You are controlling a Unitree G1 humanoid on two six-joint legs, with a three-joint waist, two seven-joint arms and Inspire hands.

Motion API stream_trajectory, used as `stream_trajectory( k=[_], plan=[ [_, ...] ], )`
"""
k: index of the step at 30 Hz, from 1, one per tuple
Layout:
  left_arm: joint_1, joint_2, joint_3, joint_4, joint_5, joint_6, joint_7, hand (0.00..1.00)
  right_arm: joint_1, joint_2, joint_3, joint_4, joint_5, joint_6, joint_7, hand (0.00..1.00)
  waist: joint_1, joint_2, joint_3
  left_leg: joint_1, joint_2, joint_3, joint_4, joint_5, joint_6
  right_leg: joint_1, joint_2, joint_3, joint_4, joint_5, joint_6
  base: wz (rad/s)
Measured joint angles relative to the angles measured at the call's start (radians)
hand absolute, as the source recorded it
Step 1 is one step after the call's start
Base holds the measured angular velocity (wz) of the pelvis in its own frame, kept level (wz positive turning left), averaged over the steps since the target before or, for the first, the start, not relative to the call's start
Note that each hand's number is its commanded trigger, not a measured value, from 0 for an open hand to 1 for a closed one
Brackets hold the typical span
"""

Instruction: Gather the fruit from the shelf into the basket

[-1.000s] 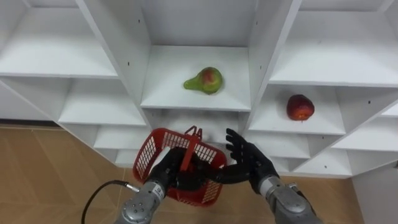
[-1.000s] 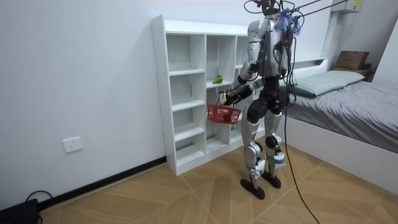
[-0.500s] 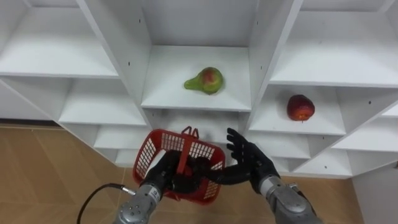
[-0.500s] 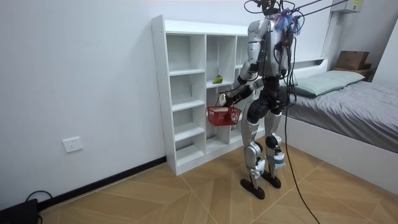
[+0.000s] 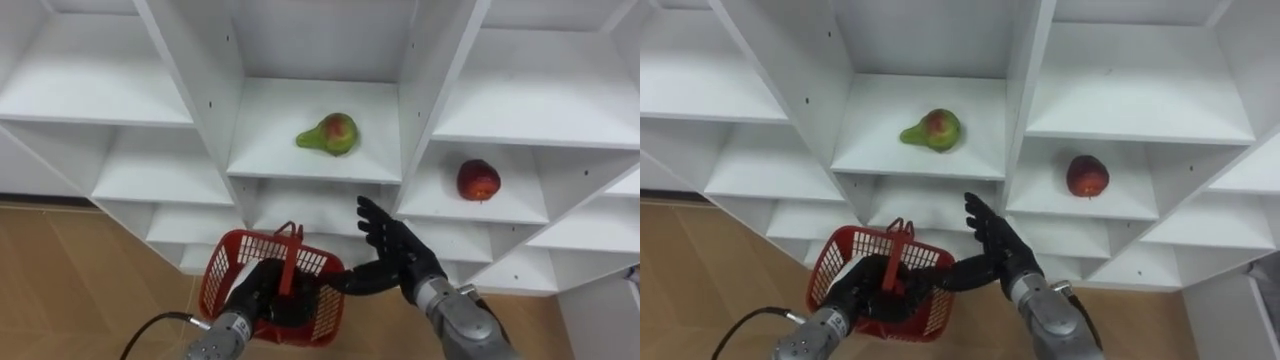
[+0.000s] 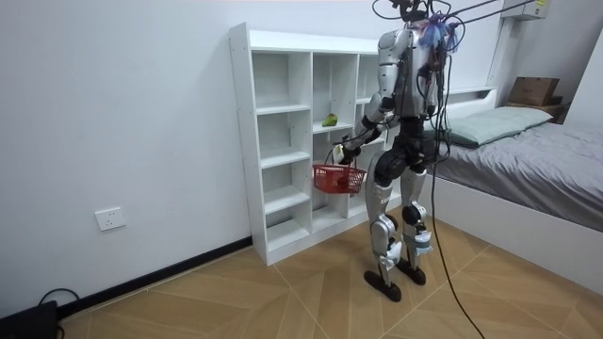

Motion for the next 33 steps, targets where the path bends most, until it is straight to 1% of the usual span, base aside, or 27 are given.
stream_trajectory(
  k=[2,3,4,5,9,10,13,17,20,23,24,25,27,29,31,33],
  plan=[
    [0.001,0.005,0.004,-0.001,0.012,0.0,0.001,1.0,0.009,-0.003,0.012,-0.02,-0.018,0.0,0.001,0.0,0.0,-0.002,-0.0013,0.008,0.0,0.0,-0.004,0.0,0.0,0.005,0.001,0.0,0.001,0.0,0.0,0.0],
    [0.003,0.007,0.011,-0.002,0.02,0.0,0.001,1.0,0.018,-0.005,0.017,-0.035,-0.034,0.0,0.001,0.0,0.002,-0.005,-0.0036,0.013,0.001,0.002,-0.008,0.0,0.0,0.008,0.001,0.0,0.002,0.0,0.0,0.0],
    [0.006,0.008,0.022,-0.003,0.02,0.0,0.001,1.0,0.02,-0.005,0.021,-0.039,-0.046,0.0,0.003,0.0,0.002,-0.01,-0.0078,0.015,0.001,0.002,-0.008,0.0,-0.001,0.01,0.001,0.001,0.002,0.0,0.0,0.0],
    [0.007,0.01,0.024,-0.004,0.02,0.0,0.002,1.0,0.02,-0.005,0.021,-0.04,-0.056,0.0,0.003,0.0,0.002,-0.013,-0.0091,0.016,0.001,0.002,-0.008,0.0,-0.001,0.012,0.001,0.001,0.002,0.0,0.0,0.0],
    [0.026,0.031,0.027,-0.028,0.018,-0.001,-0.004,1.0,0.019,-0.025,0.017,-0.057,-0.146,0.0,-0.01,0.0,0.004,-0.033,-0.0191,0.037,0.001,-0.002,-0.014,0.0,-0.001,0.031,0.001,0.0,0.002,0.0,0.0,0.0],
    [0.032,0.036,0.032,-0.04,0.018,-0.001,-0.004,1.0,0.019,-0.033,0.017,-0.073,-0.172,0.0,-0.019,0.0,0.004,-0.038,-0.0183,0.041,0.001,-0.002,-0.014,0.0,-0.001,0.035,0.001,0.001,0.001,0.0,0.0,0.0],
    [0.045,0.041,0.042,-0.06,0.018,-0.002,-0.006,1.0,0.02,-0.04,0.016,-0.103,-0.229,0.001,-0.035,0.0,0.005,-0.046,-0.0171,0.051,0.001,-0.002,-0.024,0.0,-0.001,0.045,0.001,0.001,0.0,0.0,0.0,0.0],
    [0.049,0.04,0.054,-0.06,0.018,-0.003,-0.013,1.0,0.02,-0.04,0.015,-0.114,-0.29,0.001,-0.033,0.0,0.008,-0.052,-0.0136,0.067,0.001,0.0,-0.03,0.001,-0.001,0.056,0.002,0.003,-0.001,0.0,0.0,-0.01],
    [0.055,0.042,0.062,-0.06,0.019,-0.007,-0.024,1.0,0.02,-0.051,0.013,-0.146,-0.337,0.001,-0.033,0.0,0.013,-0.055,-0.0118,0.068,0.001,0.001,-0.031,0.001,-0.001,0.056,0.002,0.004,-0.002,0.0,0.0,0.0],
    [0.076,0.042,0.06,-0.06,0.02,-0.007,-0.025,1.0,0.02,-0.069,0.011,-0.217,-0.385,0.001,-0.041,0.0,0.026,-0.058,-0.0106,0.081,0.001,0.001,-0.035,0.001,-0.001,0.063,0.002,0.004,-0.002,0.0,0.0,0.0],
    [0.079,0.042,0.061,-0.06,0.021,-0.007,-0.025,1.0,0.018,-0.078,0.006,-0.261,-0.408,0.002,-0.044,0.0,0.029,-0.062,-0.0086,0.081,0.001,0.0,-0.036,0.002,-0.002,0.063,0.002,0.004,-0.002,0.0,0.0,0.0],
    [0.081,0.046,0.062,-0.06,0.023,-0.007,-0.025,1.0,0.017,-0.088,-0.002,-0.294,-0.429,0.003,-0.045,0.0,0.034,-0.069,-0.0046,0.082,0.001,-0.001,-0.036,0.003,-0.003,0.063,0.003,0.004,-0.002,0.0,0.0,0.0],
    [0.083,0.051,0.064,-0.06,0.029,-0.007,-0.025,1.0,0.017,-0.088,-0.02,-0.349,-0.46,0.002,-0.046,0.0,0.044,-0.079,0.0004,0.082,0.003,-0.001,-0.036,0.003,-0.003,0.064,0.004,0.004,-0.002,0.0,0.0,0.0],
    [0.088,0.055,0.065,-0.06,0.04,-0.007,-0.026,1.0,0.011,-0.09,-0.026,-0.392,-0.462,-0.002,-0.062,0.0,0.05,-0.089,0.0008,0.086,0.003,-0.003,-0.036,0.003,-0.003,0.07,0.004,0.001,-0.004,0.0,0.0,0.04],
    [0.088,0.066,0.066,-0.06,0.042,-0.007,-0.026,1.0,-0.014,-0.092,-0.027,-0.4,-0.457,-0.018,-0.076,0.0,0.051,-0.104,0.0056,0.1,-0.001,-0.017,-0.038,0.003,-0.003,0.094,0.004,-0.005,-0.017,0.0,0.0,0.16],
    [0.088,0.067,0.07,-0.06,0.057,-0.007,-0.025,1.0,-0.034,-0.098,-0.028,-0.4,-0.458,-0.025,-0.08,0.0,0.053,-0.112,0.0036,0.099,-0.002,-0.024,-0.037,0.003,-0.003,0.096,0.004,-0.005,-0.016,0.0,0.0,0.12]
  ],
)
